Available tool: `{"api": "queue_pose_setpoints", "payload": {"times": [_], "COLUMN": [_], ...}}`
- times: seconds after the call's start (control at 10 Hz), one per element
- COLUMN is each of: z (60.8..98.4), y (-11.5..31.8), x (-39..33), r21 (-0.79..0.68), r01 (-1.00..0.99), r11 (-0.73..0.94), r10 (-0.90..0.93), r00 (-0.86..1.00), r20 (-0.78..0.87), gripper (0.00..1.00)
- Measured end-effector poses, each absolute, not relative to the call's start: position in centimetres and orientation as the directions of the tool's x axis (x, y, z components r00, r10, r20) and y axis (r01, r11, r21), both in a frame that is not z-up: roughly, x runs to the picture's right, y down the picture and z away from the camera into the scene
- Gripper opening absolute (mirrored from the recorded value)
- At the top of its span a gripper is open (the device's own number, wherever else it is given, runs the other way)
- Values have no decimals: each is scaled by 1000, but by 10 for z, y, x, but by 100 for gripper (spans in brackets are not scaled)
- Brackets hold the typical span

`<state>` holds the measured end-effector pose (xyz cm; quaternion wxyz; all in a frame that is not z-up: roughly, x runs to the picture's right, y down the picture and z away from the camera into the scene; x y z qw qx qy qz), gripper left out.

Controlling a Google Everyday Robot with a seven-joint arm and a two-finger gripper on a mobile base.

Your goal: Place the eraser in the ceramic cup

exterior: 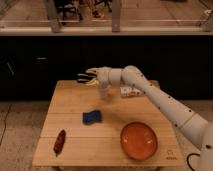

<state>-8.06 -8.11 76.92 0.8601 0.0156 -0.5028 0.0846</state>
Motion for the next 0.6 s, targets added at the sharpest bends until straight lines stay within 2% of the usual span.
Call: {"api": "queue_pose_setpoints", "payload": {"times": [0.6], "z": [790], "y": [-69], "x": [-63], "r21": [-86], "r01": [-214], "r11": [973], "r10": [180], "r00": [473], "r20": [863], "gripper": [0]}}
